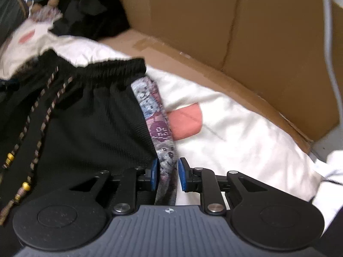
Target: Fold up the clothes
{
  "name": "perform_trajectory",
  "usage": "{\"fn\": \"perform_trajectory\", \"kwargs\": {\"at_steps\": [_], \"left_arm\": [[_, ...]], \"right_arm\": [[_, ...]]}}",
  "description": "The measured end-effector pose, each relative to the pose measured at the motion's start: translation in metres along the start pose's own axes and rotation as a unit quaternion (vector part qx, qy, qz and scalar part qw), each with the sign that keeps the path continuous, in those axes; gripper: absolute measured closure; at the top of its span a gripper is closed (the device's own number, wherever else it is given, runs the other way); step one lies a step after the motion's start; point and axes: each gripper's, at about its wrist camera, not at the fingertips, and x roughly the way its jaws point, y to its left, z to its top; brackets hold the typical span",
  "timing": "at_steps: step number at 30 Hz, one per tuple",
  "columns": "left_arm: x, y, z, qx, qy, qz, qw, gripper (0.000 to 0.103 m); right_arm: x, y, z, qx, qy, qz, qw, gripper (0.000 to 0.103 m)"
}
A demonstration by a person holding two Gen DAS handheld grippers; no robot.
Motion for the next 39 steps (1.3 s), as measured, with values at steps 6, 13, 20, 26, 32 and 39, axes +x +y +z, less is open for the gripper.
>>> {"fn": "perform_trajectory", "kwargs": {"at_steps": [6,13,20,26,32,39], "left_arm": [[-0.016,0.004,-0.017,-0.016,-0.008,-0.006,0.9998,0.066],[-0.014,-0.006,-0.027,-0.011,0.029,-0.015,0.9994,0.064],[-0.027,0.005,-0.047,-0.007,0.048,-0.019,0.9986,0.064],[-0.040,0.010,-0.050,-0.018,0.019,-0.043,0.9988,0.062],[-0.048,0.020,-0.050,-0.031,0.017,-0.040,0.9986,0.061],[-0.052,0.039,-0.079,-0.049,0.040,-0.029,0.9976,0.061]], "right_arm": [[-0.027,-0.001,-0.008,0.022,-0.020,-0.005,1.000,0.079],[-0.011,0.022,-0.018,0.010,-0.001,0.023,1.000,0.079],[0.003,0.032,-0.042,0.015,0.049,0.046,0.998,0.080],[-0.024,0.030,-0.042,0.029,0.023,0.041,0.998,0.080],[-0.025,0.041,-0.031,0.016,0.017,0.040,0.999,0.080],[-0.020,0.040,-0.075,-0.003,0.067,0.018,0.998,0.080]]}}
